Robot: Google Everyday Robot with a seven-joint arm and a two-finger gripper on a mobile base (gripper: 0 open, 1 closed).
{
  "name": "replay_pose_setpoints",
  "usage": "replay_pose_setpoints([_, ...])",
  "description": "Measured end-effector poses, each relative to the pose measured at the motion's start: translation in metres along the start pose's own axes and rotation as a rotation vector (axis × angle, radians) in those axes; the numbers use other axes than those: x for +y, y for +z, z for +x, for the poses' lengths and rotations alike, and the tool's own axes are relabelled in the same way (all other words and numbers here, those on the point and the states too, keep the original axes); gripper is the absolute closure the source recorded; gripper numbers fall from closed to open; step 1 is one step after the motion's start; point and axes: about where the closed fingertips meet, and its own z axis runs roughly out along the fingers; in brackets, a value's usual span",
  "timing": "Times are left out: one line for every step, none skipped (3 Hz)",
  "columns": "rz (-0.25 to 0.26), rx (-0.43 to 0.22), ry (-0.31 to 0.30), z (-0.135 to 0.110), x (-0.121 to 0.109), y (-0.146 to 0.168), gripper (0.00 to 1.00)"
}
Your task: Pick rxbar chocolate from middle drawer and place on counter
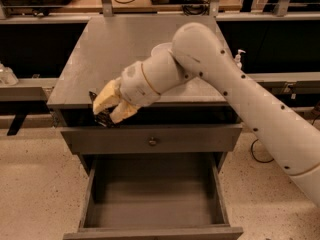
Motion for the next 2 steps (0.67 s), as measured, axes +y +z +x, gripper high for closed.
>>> replay_pose_setpoints([-0.086, 0.017, -0.056, 0.03, -0.022, -0.005, 1.0])
replay_pose_setpoints([-0.226, 0.086, -0.118, 0.072, -0.038, -0.014, 1.0])
